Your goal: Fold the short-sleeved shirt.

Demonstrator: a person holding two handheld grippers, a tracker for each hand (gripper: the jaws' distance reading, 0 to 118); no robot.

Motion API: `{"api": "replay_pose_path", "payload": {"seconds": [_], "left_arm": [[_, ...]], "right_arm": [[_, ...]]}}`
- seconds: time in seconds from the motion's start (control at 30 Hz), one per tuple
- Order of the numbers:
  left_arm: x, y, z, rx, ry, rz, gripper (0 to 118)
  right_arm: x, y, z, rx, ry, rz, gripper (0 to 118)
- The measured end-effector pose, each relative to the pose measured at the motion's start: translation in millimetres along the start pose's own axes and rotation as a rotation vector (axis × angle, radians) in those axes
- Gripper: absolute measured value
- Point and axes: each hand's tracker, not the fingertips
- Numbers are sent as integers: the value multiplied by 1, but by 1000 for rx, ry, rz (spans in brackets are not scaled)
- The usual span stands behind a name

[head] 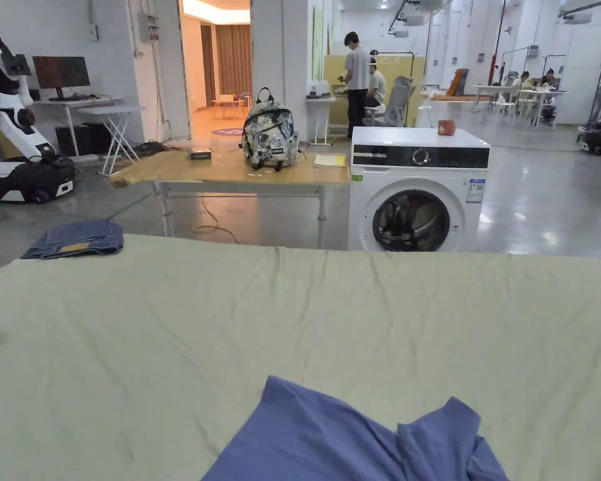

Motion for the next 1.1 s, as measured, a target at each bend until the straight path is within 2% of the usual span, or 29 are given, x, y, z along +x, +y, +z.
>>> {"api": "replay_pose_path", "payload": {"seconds": [0.1, 0.23, 0.3, 0.33, 0.37, 0.4, 0.47, 0.53, 0.63, 0.8, 0.87, 0.9, 0.93, 0.97, 1.0, 1.07, 1.1], "left_arm": [[-10, -16, 9, -11, -5, 20, 0], [-13, -25, 12, -9, -9, -38, 0], [-7, -24, 17, 16, -8, -118, 2], [-3, -23, 21, 24, 15, -173, 12], [9, -22, 28, 52, 66, -242, 23], [16, -21, 34, 77, 104, -303, 33], [30, -17, 51, 137, 105, -364, 39], [49, -10, 71, 195, 83, -367, 45], [75, -3, 97, 304, 70, -426, 44], [120, 9, 121, 427, 34, -459, 44], [134, 13, 126, 437, 24, -448, 43], [137, 14, 126, 445, 23, -445, 39], [142, 13, 129, 481, 22, -453, 24], [146, 13, 132, 500, 17, -462, 20], [150, 13, 134, 514, 12, -469, 15], [155, 14, 138, 516, -2, -469, 4], [155, 15, 139, 504, -39, -467, 0]], "right_arm": [[13, -11, 7, -2, -9, 6, 5], [12, -16, 12, 12, -5, 82, 6], [8, -19, 12, 10, -79, 175, 20], [8, -20, 13, 19, -119, 215, 38], [10, -22, 16, 39, -144, 235, 47], [13, -23, 21, 51, -146, 233, 51], [23, -27, 34, 59, -124, 220, 51], [26, -26, 52, 83, -109, 230, 53], [8, -25, 83, 202, -117, 312, 58], [-34, -6, 102, 309, -6, 368, 58], [-49, 2, 106, 350, 47, 368, 54], [-54, 6, 109, 364, 82, 360, 47], [-58, 10, 110, 371, 123, 347, 29], [-63, 12, 112, 369, 154, 332, 29], [-66, 14, 112, 371, 149, 328, 25], [-73, 16, 112, 378, 139, 334, 6], [-75, 17, 111, 381, 136, 337, 0]]}}
